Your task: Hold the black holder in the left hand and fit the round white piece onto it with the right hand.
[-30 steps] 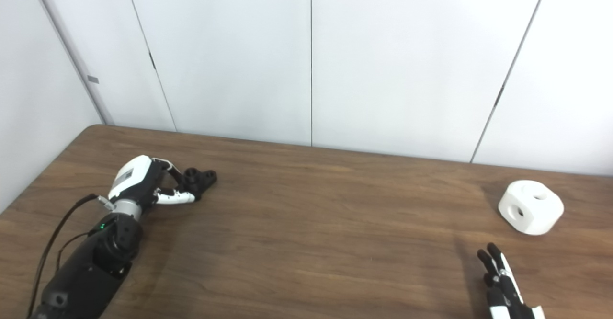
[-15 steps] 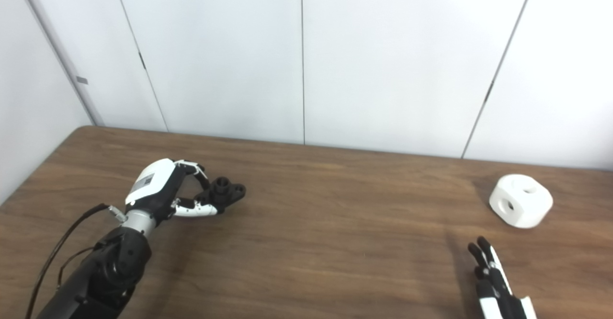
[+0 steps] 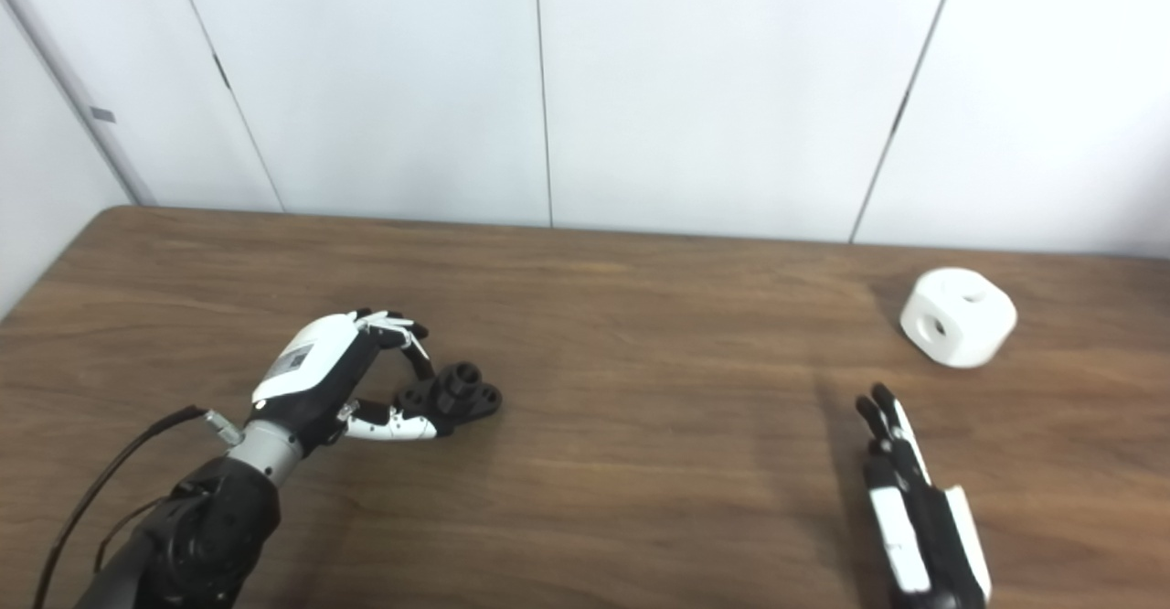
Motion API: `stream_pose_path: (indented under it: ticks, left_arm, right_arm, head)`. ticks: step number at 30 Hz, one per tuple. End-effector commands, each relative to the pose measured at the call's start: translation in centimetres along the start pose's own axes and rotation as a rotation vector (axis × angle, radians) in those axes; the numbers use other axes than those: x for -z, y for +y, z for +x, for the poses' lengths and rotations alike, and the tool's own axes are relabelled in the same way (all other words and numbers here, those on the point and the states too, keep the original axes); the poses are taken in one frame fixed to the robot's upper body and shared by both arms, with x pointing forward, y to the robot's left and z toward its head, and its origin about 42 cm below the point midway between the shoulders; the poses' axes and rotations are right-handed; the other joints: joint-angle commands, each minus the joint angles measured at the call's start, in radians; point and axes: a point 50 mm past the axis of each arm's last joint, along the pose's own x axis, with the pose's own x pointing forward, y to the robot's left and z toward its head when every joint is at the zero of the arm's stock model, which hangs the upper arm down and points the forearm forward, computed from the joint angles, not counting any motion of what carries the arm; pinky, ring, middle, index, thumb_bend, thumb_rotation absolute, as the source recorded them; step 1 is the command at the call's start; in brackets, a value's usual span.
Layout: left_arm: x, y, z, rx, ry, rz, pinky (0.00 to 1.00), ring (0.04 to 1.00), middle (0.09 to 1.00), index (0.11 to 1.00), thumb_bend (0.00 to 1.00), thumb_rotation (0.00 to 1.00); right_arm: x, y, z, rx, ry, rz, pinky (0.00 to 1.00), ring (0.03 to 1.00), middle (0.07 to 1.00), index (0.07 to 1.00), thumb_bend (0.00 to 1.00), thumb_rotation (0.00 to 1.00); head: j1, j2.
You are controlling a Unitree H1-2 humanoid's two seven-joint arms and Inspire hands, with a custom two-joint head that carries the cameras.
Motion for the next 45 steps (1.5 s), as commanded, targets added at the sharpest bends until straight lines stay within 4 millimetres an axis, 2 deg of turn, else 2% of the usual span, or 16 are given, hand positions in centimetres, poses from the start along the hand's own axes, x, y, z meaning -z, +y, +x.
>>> stream_pose_path:
  ticks: [1, 12, 13, 17, 19, 24, 34, 45]
  left_arm:
    - [-1.4, 1.1, -0.3, -0.034, -0.075, 0.024, 0.98, 0.93, 0.829, 0.487, 0.52, 0.06]
    - [-2.7, -1.3, -2.7, 0.061, -0.146, -0.007, 1.0, 0.922, 0.822, 0.487, 0.52, 0.06]
    - [-2.8, -1.6, -2.9, 0.071, -0.152, -0.014, 1.0, 0.923, 0.821, 0.487, 0.52, 0.06]
    - [-3.0, -2.4, -3.9, 0.122, -0.169, -0.029, 1.0, 0.926, 0.819, 0.486, 0.52, 0.06]
    - [-3.1, -2.9, -4.4, 0.144, -0.172, -0.04, 1.0, 0.925, 0.821, 0.486, 0.52, 0.06]
    - [-3.0, -4.0, -5.5, 0.202, -0.176, -0.062, 1.0, 0.922, 0.824, 0.486, 0.52, 0.06]
    - [-4.6, -6.2, -7.2, 0.29, -0.235, -0.069, 1.0, 0.937, 0.835, 0.487, 0.52, 0.06]
    - [-6.5, -9.6, -7.9, 0.286, -0.309, -0.074, 1.0, 0.935, 0.828, 0.488, 0.51, 0.06]
  right_arm:
    - [-0.8, 0.9, 0.3, -0.005, -0.023, 0.009, 1.0, 0.998, 0.955, 0.982, 0.66, 0.94]
    - [-1.4, 1.2, 0.7, -0.016, -0.027, 0.008, 1.0, 1.0, 0.959, 0.99, 0.64, 0.95]
    - [-1.5, 1.2, 0.8, -0.014, -0.028, 0.008, 1.0, 1.0, 0.958, 0.99, 0.64, 0.95]
    - [-2.0, 1.4, 1.0, -0.011, -0.024, 0.018, 1.0, 1.0, 0.955, 0.986, 0.64, 0.95]
    - [-2.2, 1.5, 1.1, -0.008, -0.024, 0.017, 1.0, 1.0, 0.952, 0.984, 0.64, 0.95]
    - [-2.8, 1.6, 1.3, -0.011, -0.025, 0.018, 1.0, 1.0, 0.956, 0.982, 0.63, 0.95]
    - [-3.1, 1.6, 1.5, -0.01, -0.017, 0.029, 1.0, 1.0, 0.96, 0.984, 0.65, 0.94]
    - [-3.1, 1.2, 1.4, -0.013, -0.011, 0.033, 1.0, 1.0, 0.967, 0.988, 0.64, 0.94]
  head:
    - [-0.004, 0.004]
    - [-0.038, 0.061]
    - [-0.044, 0.079]
    - [-0.059, 0.106]
    - [-0.059, 0.106]
    - [-0.064, 0.136]
    - [-0.074, 0.149]
    - [-0.087, 0.147]
